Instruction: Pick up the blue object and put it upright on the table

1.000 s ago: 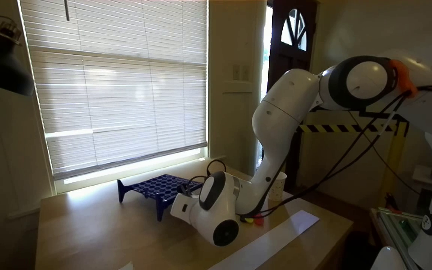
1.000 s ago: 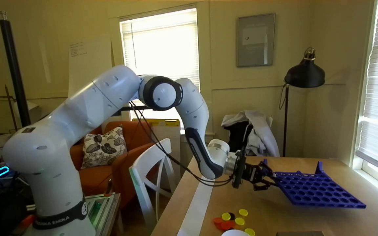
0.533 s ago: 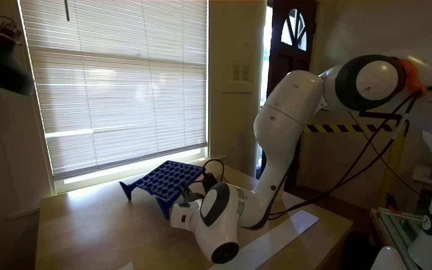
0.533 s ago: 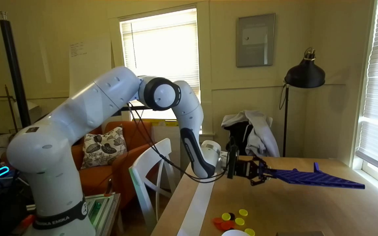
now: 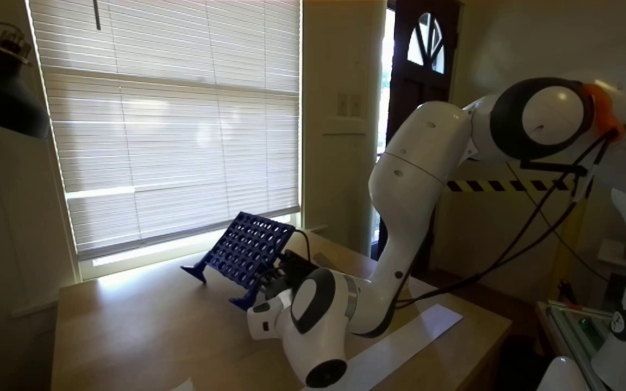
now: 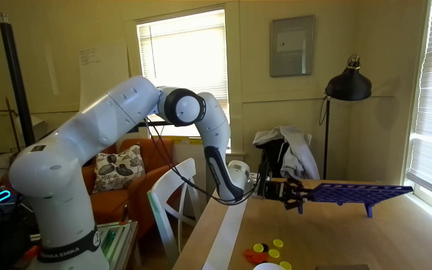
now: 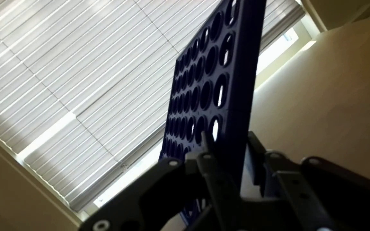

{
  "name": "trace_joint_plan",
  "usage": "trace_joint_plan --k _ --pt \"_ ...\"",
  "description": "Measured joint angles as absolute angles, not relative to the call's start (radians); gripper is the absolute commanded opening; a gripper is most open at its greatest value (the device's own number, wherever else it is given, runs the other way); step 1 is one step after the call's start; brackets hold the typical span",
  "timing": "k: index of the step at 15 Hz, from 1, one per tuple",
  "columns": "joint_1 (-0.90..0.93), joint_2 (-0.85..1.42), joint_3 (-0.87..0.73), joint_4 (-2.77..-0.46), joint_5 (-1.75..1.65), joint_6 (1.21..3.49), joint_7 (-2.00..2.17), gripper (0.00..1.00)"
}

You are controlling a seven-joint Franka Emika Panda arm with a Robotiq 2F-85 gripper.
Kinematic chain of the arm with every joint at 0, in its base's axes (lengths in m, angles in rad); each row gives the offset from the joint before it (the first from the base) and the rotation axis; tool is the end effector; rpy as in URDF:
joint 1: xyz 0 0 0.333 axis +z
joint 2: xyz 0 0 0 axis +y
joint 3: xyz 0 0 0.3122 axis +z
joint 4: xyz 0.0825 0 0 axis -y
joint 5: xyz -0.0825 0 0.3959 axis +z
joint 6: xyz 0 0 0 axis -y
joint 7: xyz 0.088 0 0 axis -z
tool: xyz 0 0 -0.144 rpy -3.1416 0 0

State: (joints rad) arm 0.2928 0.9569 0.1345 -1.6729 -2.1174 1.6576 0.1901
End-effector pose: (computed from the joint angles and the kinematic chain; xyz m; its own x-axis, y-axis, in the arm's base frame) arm 0.6662 0.1636 0.0795 0.4520 0.4512 -0.7695 0.4448 0.6338 0.6328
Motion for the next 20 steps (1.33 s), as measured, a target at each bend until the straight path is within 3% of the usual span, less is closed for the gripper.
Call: trace_joint_plan --k 20 --pt "0.305 0.928 0.118 -1.673 -2.132 1.798 -0.31 0.07"
